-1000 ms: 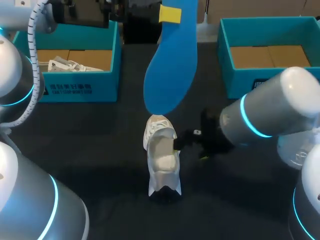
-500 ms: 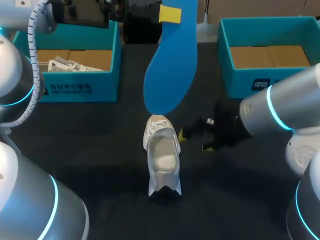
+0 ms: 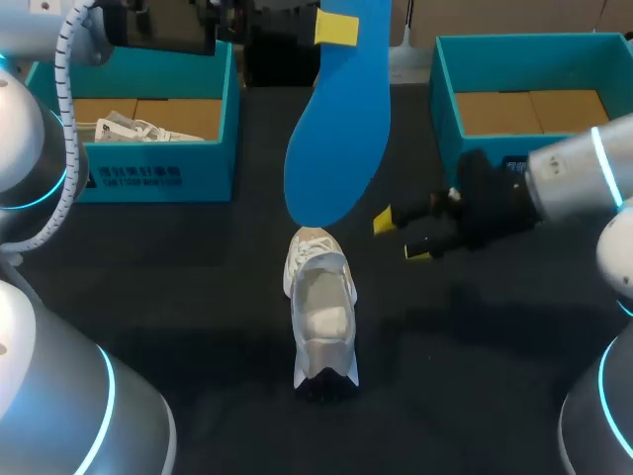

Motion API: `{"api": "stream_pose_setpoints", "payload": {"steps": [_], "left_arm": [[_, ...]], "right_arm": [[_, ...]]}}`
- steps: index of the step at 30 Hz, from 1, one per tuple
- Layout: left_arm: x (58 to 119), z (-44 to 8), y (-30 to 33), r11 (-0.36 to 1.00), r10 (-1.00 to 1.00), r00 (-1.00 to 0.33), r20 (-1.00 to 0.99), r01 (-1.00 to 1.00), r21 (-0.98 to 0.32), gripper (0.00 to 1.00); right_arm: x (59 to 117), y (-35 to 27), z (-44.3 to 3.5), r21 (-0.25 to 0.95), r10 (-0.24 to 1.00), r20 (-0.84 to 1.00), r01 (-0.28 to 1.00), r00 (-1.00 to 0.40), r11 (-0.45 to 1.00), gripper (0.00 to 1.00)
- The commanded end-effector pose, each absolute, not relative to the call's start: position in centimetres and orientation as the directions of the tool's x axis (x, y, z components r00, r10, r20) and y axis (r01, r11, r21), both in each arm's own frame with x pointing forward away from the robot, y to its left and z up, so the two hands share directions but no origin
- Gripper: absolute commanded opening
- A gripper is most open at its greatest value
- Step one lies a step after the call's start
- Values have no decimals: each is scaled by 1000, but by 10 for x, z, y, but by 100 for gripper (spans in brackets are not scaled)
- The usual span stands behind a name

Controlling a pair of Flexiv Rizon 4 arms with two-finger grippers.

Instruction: Take the shoe out of the shoebox, open the shoe tongue, remove and reinsert the insole, then place the shoe into the shoebox

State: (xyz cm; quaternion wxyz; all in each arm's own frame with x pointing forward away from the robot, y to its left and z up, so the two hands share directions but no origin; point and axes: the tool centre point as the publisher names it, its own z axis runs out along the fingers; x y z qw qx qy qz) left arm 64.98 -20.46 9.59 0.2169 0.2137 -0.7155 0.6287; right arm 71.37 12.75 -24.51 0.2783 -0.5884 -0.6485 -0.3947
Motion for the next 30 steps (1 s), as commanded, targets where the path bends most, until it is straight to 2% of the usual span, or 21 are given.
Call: {"api": "stream_pose_setpoints", "payload": {"steps": [1, 7, 12, 23, 30], "left_arm": [[651, 96, -206, 121, -33, -814, 579, -579, -807, 0], [651, 96, -206, 121, -33, -814, 579, -579, -807, 0], [651, 96, -206, 121, -33, -814, 579, -579, -807, 0], [651, 96, -206, 121, -33, -814, 579, -579, -807, 0], [651, 96, -206, 121, -33, -814, 579, -579, -807, 0]], "right_arm": [[710, 119, -244, 187, 465, 870, 982, -164, -4, 100], [710, 119, -244, 187, 465, 870, 982, -164, -4, 100], [721, 120, -234, 117, 443, 891, 993, -96, -19, 100], [733, 125, -210, 121, 300, 948, 992, -104, -38, 100], [737, 132, -200, 114, 228, 967, 993, -112, 2, 100]]}}
